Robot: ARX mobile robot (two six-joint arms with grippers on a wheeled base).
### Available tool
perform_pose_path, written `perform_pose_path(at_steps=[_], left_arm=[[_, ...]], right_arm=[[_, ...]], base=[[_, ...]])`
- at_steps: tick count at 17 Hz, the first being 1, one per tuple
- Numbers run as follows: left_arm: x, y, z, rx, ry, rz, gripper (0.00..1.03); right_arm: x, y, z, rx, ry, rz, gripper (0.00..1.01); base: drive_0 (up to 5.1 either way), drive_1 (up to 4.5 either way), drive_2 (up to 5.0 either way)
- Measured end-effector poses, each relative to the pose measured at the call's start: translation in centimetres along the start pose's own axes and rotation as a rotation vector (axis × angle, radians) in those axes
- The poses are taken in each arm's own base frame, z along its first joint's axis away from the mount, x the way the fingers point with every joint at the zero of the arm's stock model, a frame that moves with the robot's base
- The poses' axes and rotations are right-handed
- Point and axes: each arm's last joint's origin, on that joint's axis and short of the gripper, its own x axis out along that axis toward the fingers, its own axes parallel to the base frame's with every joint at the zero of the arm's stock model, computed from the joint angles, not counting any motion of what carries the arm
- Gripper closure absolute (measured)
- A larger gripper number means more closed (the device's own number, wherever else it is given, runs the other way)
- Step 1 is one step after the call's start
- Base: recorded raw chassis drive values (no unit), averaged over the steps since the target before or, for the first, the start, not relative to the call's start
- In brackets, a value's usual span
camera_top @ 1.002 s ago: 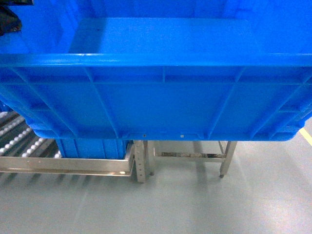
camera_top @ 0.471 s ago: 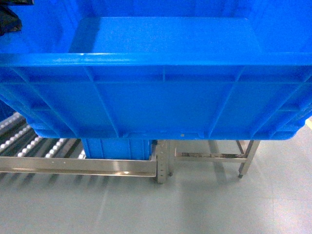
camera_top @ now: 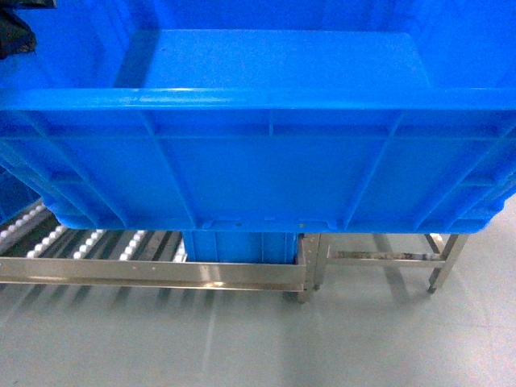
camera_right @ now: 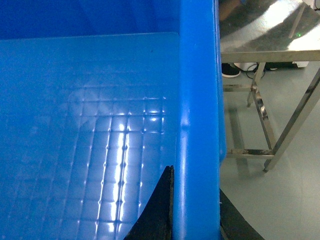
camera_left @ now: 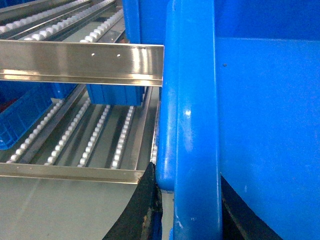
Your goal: Place box next to blue box on left shelf
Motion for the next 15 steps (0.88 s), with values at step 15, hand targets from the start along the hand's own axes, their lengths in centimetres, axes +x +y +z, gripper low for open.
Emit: perform_pose_path(at_steps=[15], left_arm=[[0.00, 0.00, 0.00, 0.000, 0.000, 0.000, 0.86]], right_arm=[[0.00, 0.00, 0.00, 0.000, 0.000, 0.000, 0.93]], base=[[-4.7, 1.32, 3.7]])
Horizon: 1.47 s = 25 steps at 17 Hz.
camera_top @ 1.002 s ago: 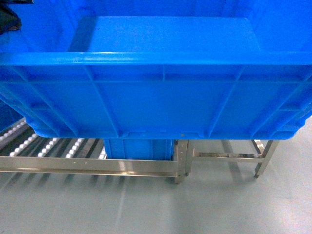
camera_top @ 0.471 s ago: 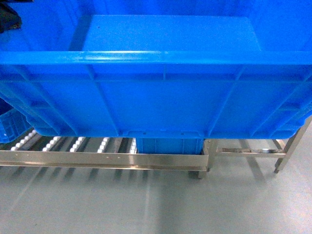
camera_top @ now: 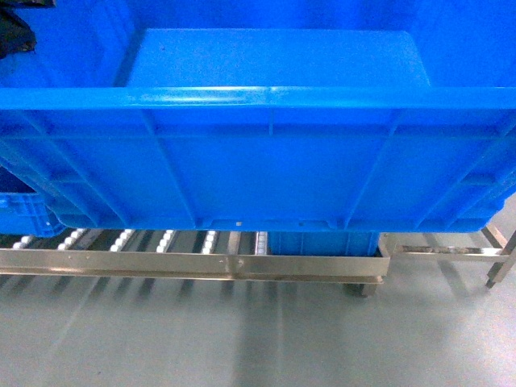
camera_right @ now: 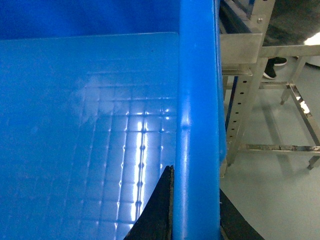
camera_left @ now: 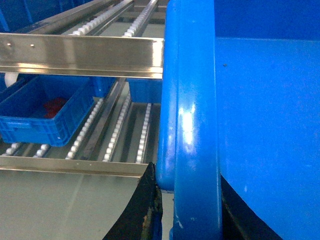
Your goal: Place box next to blue box on left shelf
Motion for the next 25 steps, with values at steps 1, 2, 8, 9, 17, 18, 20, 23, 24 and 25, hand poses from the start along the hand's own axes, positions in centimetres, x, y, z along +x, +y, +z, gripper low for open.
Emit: perform_pose_path(at_steps=[1, 2, 8, 9, 17, 18, 20, 23, 24, 25], left_arm=[[0.00, 0.00, 0.00, 0.001, 0.000, 0.000, 0.86], [0.00, 0.00, 0.04, -0.001, -0.004, 0.000, 0.86], [0.00, 0.00, -0.01, -0.001, 0.001, 0.000, 0.86], [0.00, 0.00, 0.02, 0.000, -0.002, 0.000, 0.86], [0.00, 0.00, 0.00, 0.000, 0.000, 0.000, 0.86], [0.00, 0.00, 0.02, -0.001, -0.002, 0.000, 0.86], [0.00, 0.00, 0.01, -0.001, -0.001, 0.000, 0.86], [0.03, 0.26, 0.02, -0.001, -0.001, 0.009, 0.86], [0.02, 0.23, 0.05, -0.001, -0.003, 0.007, 0.86], [0.02, 0.23, 0.04, -0.002, -0.002, 0.007, 0.86]], right_arm=[[-0.01, 0.00, 0.00, 0.000, 0.000, -0.002, 0.93], [-0.01, 0.00, 0.05, -0.001, -0.004, -0.001, 0.93], [-0.01, 0.01, 0.01, -0.001, -0.001, -0.001, 0.93], [-0.01, 0.01, 0.01, 0.000, 0.000, -0.001, 0.93], [-0.01, 0.01, 0.00, 0.000, 0.000, -0.001, 0.93], [-0.01, 0.00, 0.02, 0.000, -0.001, -0.001, 0.93], [-0.01, 0.00, 0.01, 0.000, -0.001, -0.001, 0.93], [-0.03, 0.34, -0.04, -0.002, 0.000, 0.009, 0.93], [-0.03, 0.32, -0.02, -0.002, -0.001, 0.007, 0.93], [-0.03, 0.30, -0.03, -0.002, -0.001, 0.005, 0.93]], base=[[-4.7, 1.39, 3.6], [-4.7, 1.39, 3.6], [-4.7, 1.39, 3.6], [-4.7, 1.39, 3.6], [-4.8, 1.64, 3.3], [-5.1, 2.38, 2.4], [-5.1, 2.38, 2.4], [-5.1, 2.38, 2.4], [-5.1, 2.38, 2.4], [-5.1, 2.38, 2.4]])
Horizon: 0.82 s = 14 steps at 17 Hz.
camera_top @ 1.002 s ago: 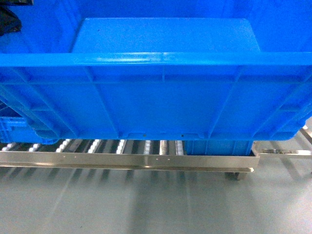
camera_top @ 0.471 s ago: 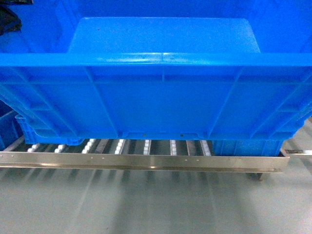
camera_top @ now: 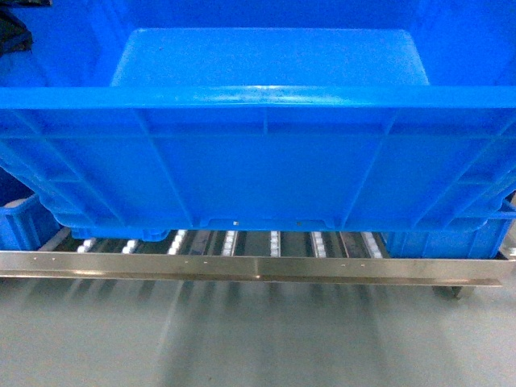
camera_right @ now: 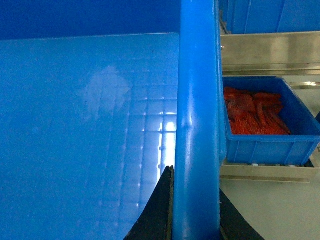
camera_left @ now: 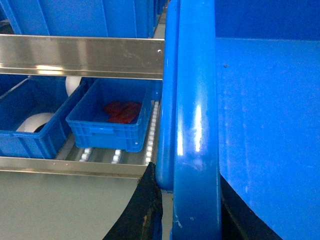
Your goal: Place box next to blue box on left shelf
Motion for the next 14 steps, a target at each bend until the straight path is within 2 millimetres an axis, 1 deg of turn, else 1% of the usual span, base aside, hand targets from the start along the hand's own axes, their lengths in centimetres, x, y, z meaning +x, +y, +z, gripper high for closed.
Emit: perform_pose_path(at_steps=[3, 14], left_arm=[[0.00, -0.01, 0.00, 0.000, 0.000, 0.000, 0.86], [0.00, -0.01, 0.07, -0.001, -0.008, 0.000, 0.86]], right_arm=[[0.00, -0.03, 0.00, 0.000, 0.001, -0.001, 0.93], [0.00, -0.04, 0.06, 0.001, -0.006, -0.001, 0.93]], base=[[-5.1, 2.38, 2.4], [0.0, 0.00, 0.0]])
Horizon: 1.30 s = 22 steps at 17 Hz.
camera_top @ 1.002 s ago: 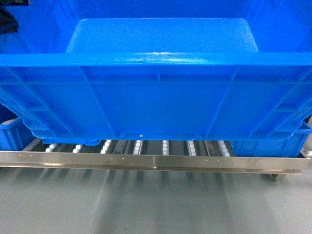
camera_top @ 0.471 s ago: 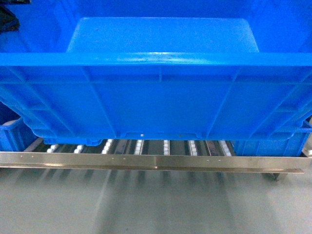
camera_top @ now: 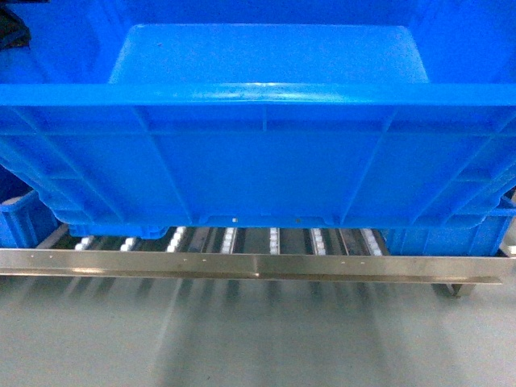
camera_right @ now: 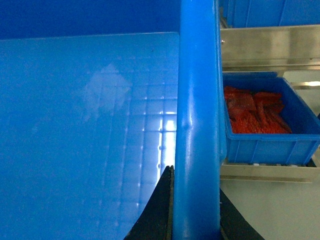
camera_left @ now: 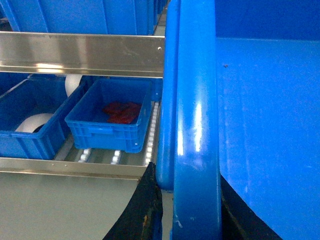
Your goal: Place box next to blue box on left shelf
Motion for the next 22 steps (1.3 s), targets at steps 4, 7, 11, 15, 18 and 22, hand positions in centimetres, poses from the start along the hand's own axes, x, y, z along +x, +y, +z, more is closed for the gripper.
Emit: perform_pose_path(at_steps=[4, 7, 11, 15, 18, 22], left_arm=[[0.00, -0.01, -0.07, 0.001, 0.008, -0.001, 0.86], [0.00, -0.01, -0.07, 0.001, 0.007, -0.001, 0.86], [0.00, -0.01, -0.07, 0.001, 0.007, -0.001, 0.86], [0.00, -0.01, -0.06, 0.001, 0.006, -0.001, 0.86], [0.00, -0.01, -0.07, 0.001, 0.008, -0.001, 0.86], [0.00, -0.02, -0.08, 0.001, 0.008, -0.001, 0.86]], right_arm=[[0.01, -0.10, -0.06, 0.000, 0.007, -0.002, 0.93], [0.01, -0.10, -0.05, 0.000, 0.007, -0.002, 0.93], [0.01, -0.10, -0.06, 0.000, 0.007, -0.002, 0.93], [0.01, -0.10, -0.05, 0.000, 0.006, -0.002, 0.93], [0.01, -0.10, -0.06, 0.000, 0.008, -0.002, 0.93], [0.01, -0.10, -0.06, 0.000, 0.008, -0.002, 0.93]], base=[[0.0, 0.00, 0.0], [0.0, 0.00, 0.0], [0.0, 0.00, 0.0], [0.0, 0.00, 0.0], [0.0, 0.00, 0.0], [0.0, 0.00, 0.0]])
